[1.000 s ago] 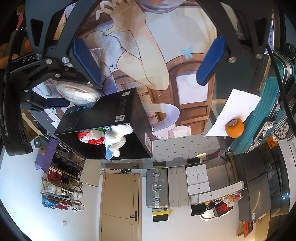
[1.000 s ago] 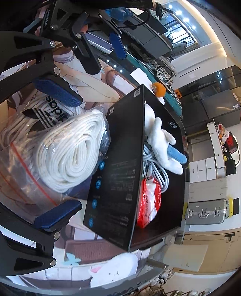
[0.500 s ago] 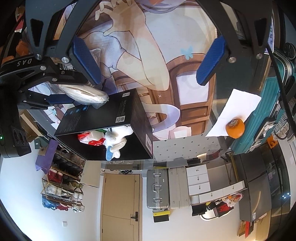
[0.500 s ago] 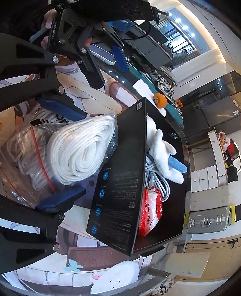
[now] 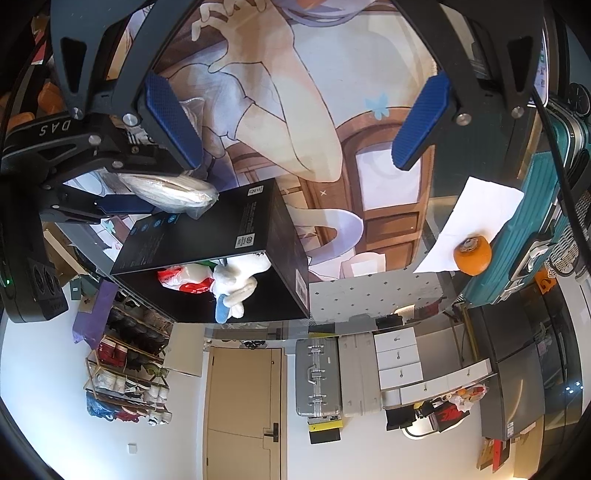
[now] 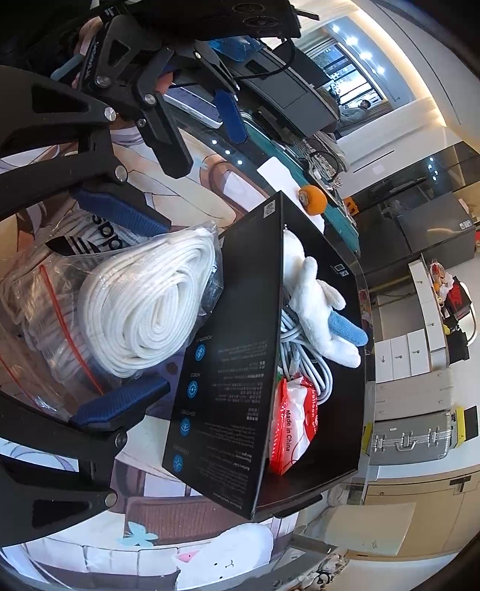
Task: Organize soft objects
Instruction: 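Grasp the clear bag of white rope with the right gripper, then grasp the adidas shoelace bag with the left gripper while right holds the rope bag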
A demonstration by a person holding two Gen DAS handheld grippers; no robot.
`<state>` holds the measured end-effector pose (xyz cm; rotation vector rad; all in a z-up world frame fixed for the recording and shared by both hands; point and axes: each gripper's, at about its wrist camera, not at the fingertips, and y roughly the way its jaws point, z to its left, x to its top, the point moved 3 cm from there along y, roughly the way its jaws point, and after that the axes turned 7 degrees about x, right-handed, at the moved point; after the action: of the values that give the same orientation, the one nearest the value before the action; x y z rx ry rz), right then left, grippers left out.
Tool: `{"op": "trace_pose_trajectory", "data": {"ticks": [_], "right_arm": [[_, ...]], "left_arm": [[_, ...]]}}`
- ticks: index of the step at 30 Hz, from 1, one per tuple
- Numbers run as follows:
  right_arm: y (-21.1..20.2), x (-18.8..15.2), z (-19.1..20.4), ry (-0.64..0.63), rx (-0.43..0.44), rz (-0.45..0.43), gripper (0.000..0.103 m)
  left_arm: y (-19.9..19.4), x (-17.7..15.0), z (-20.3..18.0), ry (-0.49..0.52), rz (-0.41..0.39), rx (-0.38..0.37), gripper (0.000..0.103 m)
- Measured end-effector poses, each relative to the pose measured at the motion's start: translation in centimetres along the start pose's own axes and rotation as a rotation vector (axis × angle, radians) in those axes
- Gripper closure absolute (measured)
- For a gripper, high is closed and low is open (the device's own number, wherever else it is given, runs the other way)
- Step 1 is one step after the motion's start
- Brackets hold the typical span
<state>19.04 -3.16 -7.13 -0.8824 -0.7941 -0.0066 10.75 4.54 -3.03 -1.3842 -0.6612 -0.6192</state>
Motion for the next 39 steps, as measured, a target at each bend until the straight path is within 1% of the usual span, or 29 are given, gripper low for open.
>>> {"op": "trace_pose_trajectory", "data": {"ticks": [1,2,6,8,10,12,14,17,21,28,31,36,39], "right_arm": [[0.0,0.0,0.1,-0.003,0.015,0.001,0.041],[-0.1,0.0,0.1,-0.008,0.018,0.002,0.046],[-0.3,-0.2,0.4,-0.027,0.022,0.006,0.054],[-0.4,-0.3,0.7,-0.046,0.022,0.006,0.062],[-0.7,-0.3,1.0,-0.062,0.015,0.003,0.066],[-1.0,-0.5,1.3,-0.08,0.011,0.005,0.068],[-1.6,-0.6,1.5,-0.09,0.007,-0.006,0.072],[-3.1,-0.5,1.9,-0.112,-0.011,-0.033,0.08],[-5.4,-0.5,2.3,-0.118,-0.028,-0.079,0.081],[-8.1,-1.4,2.0,-0.098,-0.046,-0.123,0.083],[-9.3,-1.4,1.5,-0.09,-0.059,-0.143,0.083],[-11.0,-1.6,0.5,-0.065,-0.08,-0.173,0.083],[-11.5,-1.9,-0.2,-0.048,-0.096,-0.179,0.083]], "left_arm": [[0.0,0.0,0.0,0.002,-0.001,0.0,0.0],[-0.1,0.0,-0.1,0.003,-0.001,0.0,0.0],[-0.1,0.1,0.0,0.004,-0.001,-0.001,0.0],[-0.1,0.1,0.0,0.003,-0.002,-0.001,0.0],[-0.2,0.1,0.0,0.003,-0.003,-0.001,0.0],[-0.2,0.1,0.0,0.002,-0.004,0.0,0.0],[-0.3,0.2,0.1,0.001,-0.005,-0.001,0.0],[-0.4,0.2,0.1,-0.001,-0.008,-0.001,0.0],[-0.6,0.3,0.1,0.0,-0.008,-0.008,0.0],[-1.0,0.1,-1.2,0.023,0.001,-0.044,0.0],[-1.2,-0.1,-2.5,0.048,0.017,-0.084,0.0],[-1.5,-0.6,-5.2,0.093,0.057,-0.181,0.0],[-1.6,-0.8,-6.9,0.114,0.07,-0.207,0.0]]}}
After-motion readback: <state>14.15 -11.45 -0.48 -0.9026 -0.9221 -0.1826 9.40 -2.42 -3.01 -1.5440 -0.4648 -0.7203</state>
